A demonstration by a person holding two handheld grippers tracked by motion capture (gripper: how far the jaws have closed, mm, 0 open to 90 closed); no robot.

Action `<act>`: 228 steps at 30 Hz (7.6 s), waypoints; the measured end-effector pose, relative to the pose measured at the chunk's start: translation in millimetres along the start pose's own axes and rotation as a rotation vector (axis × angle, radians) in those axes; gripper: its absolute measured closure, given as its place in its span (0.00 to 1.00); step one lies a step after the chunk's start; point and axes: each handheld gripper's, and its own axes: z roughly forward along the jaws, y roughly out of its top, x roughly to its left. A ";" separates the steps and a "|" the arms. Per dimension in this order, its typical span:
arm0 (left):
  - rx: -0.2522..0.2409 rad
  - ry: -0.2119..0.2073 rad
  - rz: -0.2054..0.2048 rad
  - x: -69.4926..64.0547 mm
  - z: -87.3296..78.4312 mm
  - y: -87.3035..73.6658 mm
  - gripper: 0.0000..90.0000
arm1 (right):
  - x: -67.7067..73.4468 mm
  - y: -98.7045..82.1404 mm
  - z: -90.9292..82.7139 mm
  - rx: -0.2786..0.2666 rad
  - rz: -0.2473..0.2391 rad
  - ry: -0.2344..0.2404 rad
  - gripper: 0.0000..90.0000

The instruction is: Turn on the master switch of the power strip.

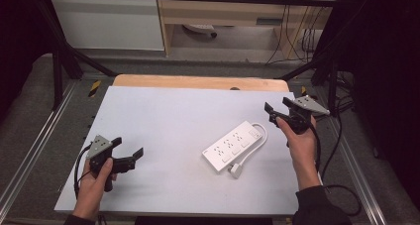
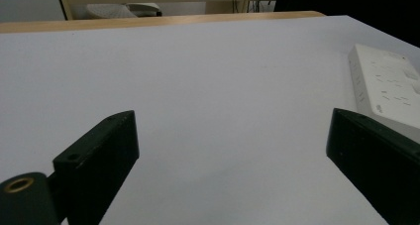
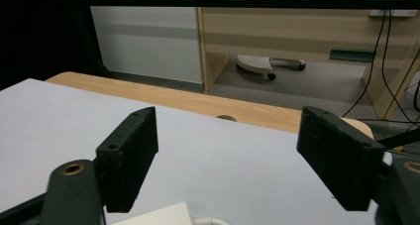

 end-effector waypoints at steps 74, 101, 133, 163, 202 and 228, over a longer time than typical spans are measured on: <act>0.057 0.059 -0.026 6.3 -5.8 -10.5 0.07 | -1.5 -72.4 31.7 0.169 0.007 0.059 1.00; 0.074 0.062 -0.015 5.0 -5.3 -11.3 0.07 | 17.5 -86.2 38.5 0.281 -0.045 0.096 1.00; 0.073 0.055 -0.014 4.3 -5.2 -11.1 0.07 | 21.4 -89.2 41.0 0.299 -0.072 0.091 1.00; 0.081 0.057 -0.012 4.6 -4.9 -11.7 0.07 | 19.5 -91.1 42.2 0.303 -0.006 0.108 1.00; 0.096 0.049 -0.009 4.2 -4.0 -12.5 0.08 | 20.0 -90.4 42.4 0.313 0.005 0.107 1.00; 0.096 0.056 -0.009 4.1 -3.8 -12.6 0.08 | 19.7 -90.0 42.8 0.322 -0.007 0.108 1.00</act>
